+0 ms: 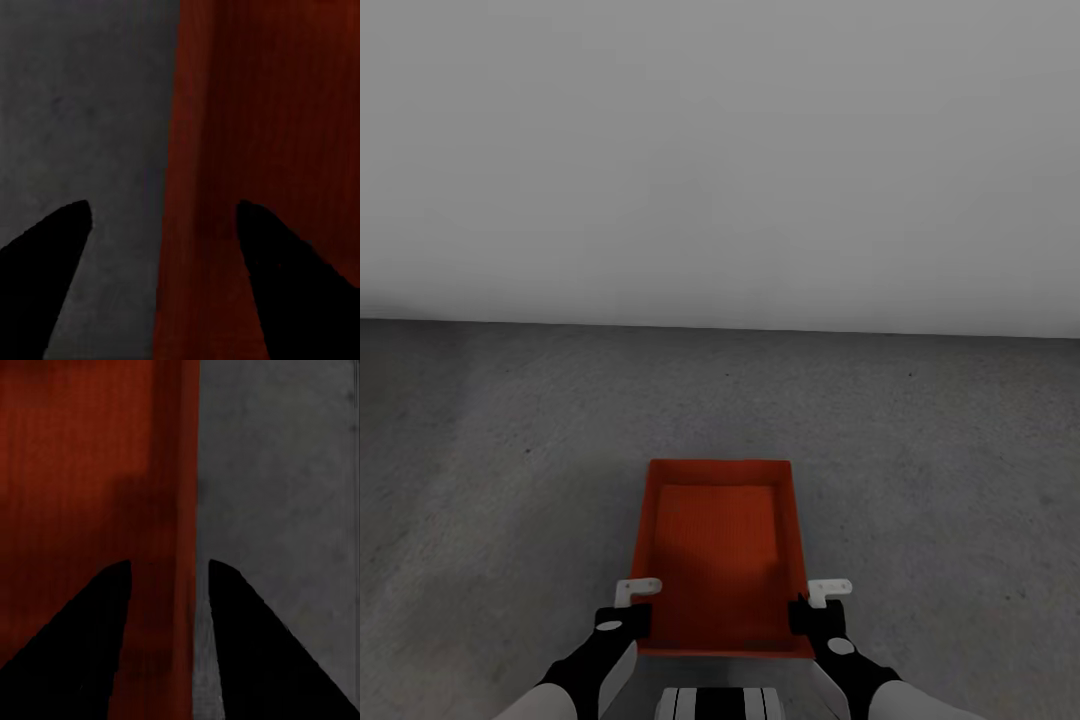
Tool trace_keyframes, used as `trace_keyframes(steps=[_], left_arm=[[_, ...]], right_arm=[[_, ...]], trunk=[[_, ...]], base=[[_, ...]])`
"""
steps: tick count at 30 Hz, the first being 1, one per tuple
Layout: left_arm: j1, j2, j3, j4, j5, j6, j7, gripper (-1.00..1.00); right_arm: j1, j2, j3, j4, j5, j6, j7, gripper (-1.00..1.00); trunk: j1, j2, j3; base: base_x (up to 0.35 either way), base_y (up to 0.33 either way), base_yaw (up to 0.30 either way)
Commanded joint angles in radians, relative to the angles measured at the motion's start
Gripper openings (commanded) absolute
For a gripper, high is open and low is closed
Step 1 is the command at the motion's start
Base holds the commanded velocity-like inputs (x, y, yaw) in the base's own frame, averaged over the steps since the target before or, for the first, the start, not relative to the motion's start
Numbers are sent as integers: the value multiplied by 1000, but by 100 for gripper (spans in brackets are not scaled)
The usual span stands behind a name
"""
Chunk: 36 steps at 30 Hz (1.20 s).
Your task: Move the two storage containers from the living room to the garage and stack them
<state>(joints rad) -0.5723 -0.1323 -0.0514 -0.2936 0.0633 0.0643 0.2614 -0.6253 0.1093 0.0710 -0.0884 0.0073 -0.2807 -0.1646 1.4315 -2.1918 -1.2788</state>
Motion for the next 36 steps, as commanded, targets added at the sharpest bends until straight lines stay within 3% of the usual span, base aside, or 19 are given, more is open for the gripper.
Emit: trace_keyframes(steps=[1,5,27,36], left_arm=[[0,0,0,-2,1,7,6,100],[0,-1,12,-2,0,7,6,100],[0,-1,11,-4,0,2,6,100],[0,-1,12,-4,0,3,5,100]], right_arm=[[-1,0,7,1,-5,-2,-7,100],[-1,0,7,1,-27,-2,-7,100],[-1,0,7,1,-27,-2,-7,100],[-1,0,7,1,-27,-2,-7,100]], trunk=[[0,0,-1],[0,0,-1],[0,0,-1],[-35,63,28]], base=[[0,0,0],[0,0,0],[0,0,0],[0,0,0]])
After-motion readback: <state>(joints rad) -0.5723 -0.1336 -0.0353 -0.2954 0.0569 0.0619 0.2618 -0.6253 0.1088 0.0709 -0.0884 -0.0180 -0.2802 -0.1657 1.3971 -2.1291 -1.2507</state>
